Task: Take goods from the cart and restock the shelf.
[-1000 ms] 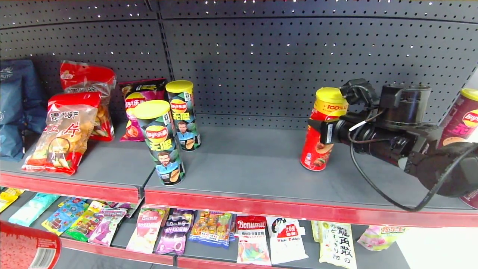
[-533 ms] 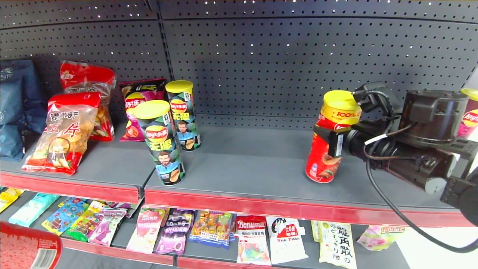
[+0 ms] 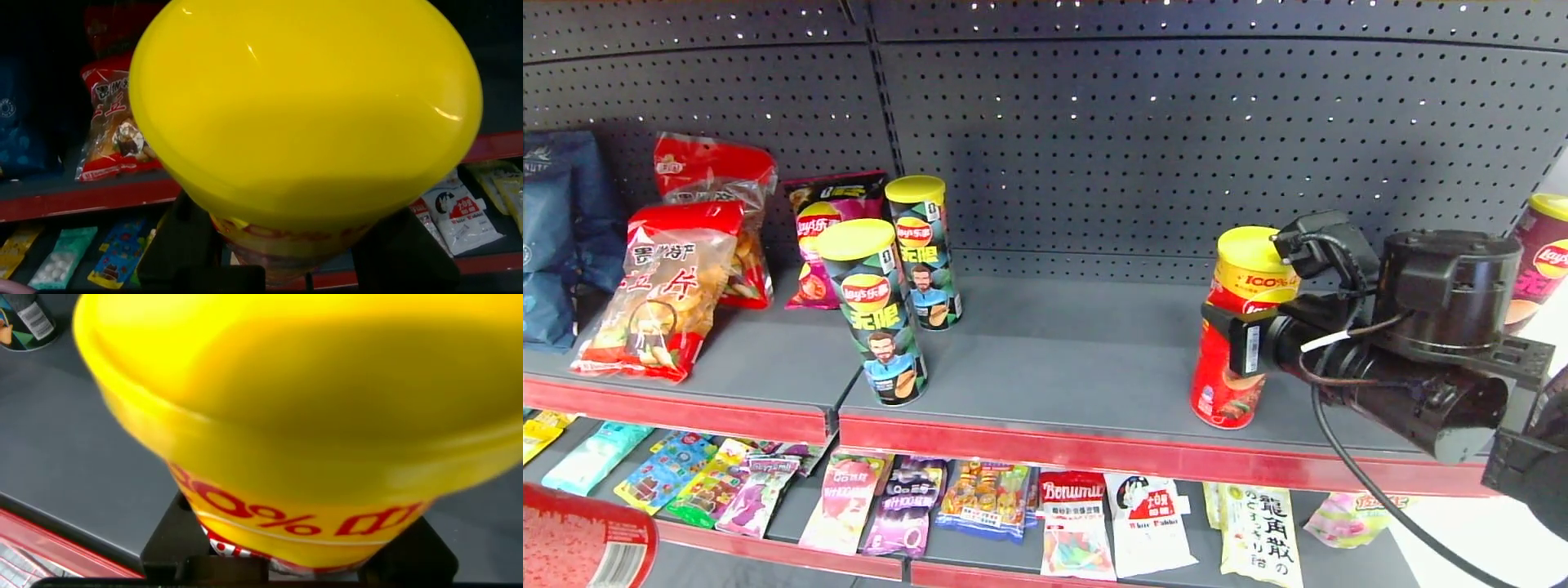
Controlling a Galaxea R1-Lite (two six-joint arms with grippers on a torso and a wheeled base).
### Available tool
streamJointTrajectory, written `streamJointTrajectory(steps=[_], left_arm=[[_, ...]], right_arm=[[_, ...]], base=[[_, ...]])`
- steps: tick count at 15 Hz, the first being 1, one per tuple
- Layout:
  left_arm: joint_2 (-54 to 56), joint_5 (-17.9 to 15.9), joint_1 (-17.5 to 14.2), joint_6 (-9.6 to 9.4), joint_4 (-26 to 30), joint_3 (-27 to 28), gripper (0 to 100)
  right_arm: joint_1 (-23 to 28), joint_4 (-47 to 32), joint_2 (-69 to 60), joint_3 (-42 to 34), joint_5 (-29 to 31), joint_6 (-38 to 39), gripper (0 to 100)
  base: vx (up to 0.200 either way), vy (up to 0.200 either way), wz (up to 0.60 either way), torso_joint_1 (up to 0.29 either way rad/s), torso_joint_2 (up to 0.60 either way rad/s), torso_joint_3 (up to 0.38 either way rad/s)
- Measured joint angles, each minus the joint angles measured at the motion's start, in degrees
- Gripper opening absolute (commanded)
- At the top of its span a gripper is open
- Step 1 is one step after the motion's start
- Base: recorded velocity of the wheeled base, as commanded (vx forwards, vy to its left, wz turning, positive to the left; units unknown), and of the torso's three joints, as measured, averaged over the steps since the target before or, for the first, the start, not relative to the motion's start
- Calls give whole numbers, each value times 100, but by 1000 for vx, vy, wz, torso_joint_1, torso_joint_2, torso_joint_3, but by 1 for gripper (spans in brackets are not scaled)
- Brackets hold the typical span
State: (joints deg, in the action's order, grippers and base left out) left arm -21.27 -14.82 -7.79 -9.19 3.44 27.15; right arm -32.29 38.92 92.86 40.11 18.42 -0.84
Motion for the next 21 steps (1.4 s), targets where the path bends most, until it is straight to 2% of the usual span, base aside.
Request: streamJointTrajectory(steps=[7,21], left_arm=[[-26,-4,-1,-2,0,-9,0],[-26,-4,-1,-5,0,-37,0]], right_arm=[[-262,24,-39,-168,27,122,0],[-295,-48,-182,-290,55,108,0]], base=[[0,0,0,0,0,0],[0,0,0,0,0,0]])
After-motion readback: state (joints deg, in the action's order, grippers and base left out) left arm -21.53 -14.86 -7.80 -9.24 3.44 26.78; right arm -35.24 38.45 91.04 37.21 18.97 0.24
